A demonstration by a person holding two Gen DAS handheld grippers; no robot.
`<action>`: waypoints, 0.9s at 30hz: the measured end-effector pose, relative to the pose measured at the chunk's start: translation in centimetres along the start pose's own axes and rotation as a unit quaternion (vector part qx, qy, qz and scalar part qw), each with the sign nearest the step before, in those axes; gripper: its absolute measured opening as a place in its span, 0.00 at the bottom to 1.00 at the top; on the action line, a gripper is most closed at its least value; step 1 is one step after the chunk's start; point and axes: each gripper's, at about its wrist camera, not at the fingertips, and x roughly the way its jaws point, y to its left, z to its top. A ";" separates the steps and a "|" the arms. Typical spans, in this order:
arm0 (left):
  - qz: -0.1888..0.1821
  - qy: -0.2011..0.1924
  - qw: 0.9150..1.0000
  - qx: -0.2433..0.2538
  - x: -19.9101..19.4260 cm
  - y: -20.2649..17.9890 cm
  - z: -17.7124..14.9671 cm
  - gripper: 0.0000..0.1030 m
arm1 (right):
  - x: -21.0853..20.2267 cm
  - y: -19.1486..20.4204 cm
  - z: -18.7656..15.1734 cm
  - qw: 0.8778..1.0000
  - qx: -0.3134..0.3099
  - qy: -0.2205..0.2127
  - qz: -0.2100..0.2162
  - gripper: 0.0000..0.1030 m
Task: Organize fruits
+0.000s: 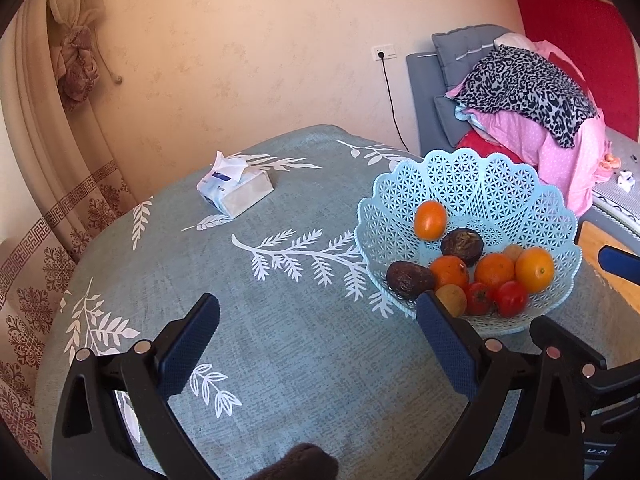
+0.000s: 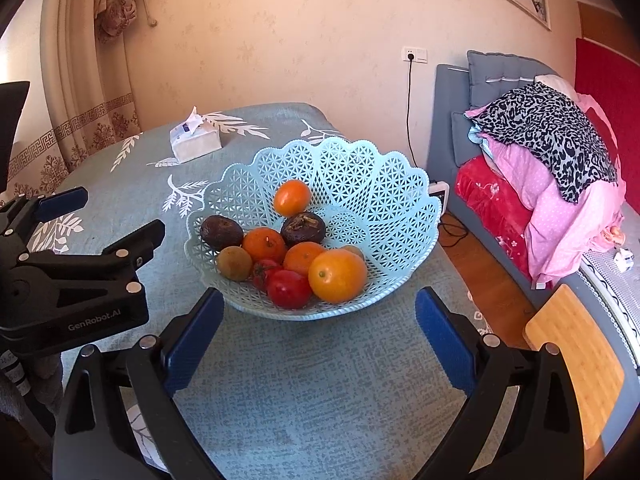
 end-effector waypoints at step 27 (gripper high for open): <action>0.005 -0.007 1.000 0.023 0.4 -1.5 0.7 0.95 | 0.3 -0.7 0.0 1.000 0.015 0.004 0.001 0.95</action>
